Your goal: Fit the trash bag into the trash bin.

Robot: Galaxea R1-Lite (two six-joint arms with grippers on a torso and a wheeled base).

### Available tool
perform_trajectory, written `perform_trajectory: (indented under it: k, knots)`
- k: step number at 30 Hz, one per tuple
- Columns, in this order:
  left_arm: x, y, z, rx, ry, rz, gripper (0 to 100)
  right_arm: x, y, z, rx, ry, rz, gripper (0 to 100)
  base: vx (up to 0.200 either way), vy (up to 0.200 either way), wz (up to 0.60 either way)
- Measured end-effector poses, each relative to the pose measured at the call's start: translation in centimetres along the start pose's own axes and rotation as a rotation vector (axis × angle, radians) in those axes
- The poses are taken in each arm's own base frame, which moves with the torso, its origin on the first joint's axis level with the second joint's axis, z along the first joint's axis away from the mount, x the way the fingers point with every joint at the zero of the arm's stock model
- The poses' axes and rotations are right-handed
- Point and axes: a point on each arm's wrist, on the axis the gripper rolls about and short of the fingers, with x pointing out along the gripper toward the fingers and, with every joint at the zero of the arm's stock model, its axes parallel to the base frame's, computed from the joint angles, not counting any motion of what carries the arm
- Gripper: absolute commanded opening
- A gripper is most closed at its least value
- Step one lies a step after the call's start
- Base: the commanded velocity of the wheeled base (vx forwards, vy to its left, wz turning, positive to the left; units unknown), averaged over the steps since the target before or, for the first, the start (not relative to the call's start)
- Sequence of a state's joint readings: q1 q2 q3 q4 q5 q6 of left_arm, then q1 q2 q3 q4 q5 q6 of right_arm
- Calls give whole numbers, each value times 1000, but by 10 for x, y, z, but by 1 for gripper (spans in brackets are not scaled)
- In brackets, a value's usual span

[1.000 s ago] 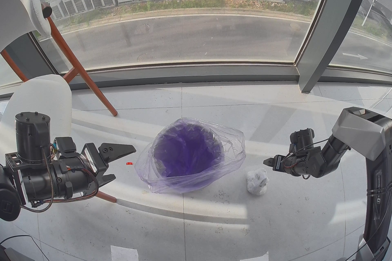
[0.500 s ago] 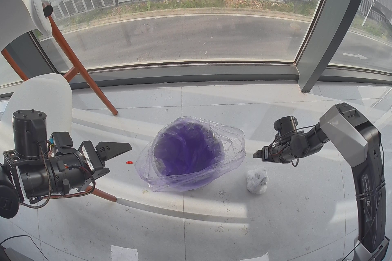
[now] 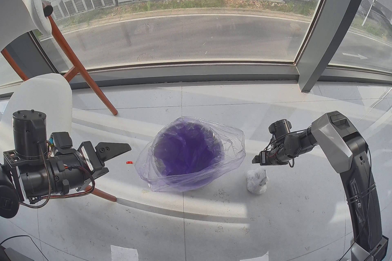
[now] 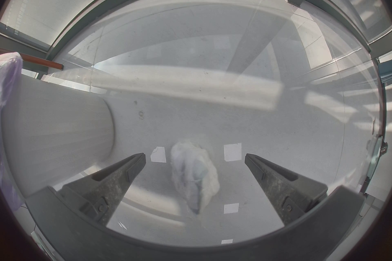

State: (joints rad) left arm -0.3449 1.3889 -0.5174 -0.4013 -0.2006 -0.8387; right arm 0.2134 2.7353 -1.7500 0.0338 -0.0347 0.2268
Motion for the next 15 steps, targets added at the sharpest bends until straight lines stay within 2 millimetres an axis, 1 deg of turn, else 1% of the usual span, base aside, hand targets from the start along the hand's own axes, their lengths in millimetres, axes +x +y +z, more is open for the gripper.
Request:
perform_trajectory:
  k: [4,10,15]
  knots:
    - [0,0,0,1,1,1,100,6,-8,-2,4,35,-7,100,0,0,0]
    - [1,1,-1,1,5,5,100,15,-8,1,-7,26,0,100,0,0,0]
    - [1,1,-1,1,4,6,100,22,-7,-2,-36,75,0,100,0,0,0]
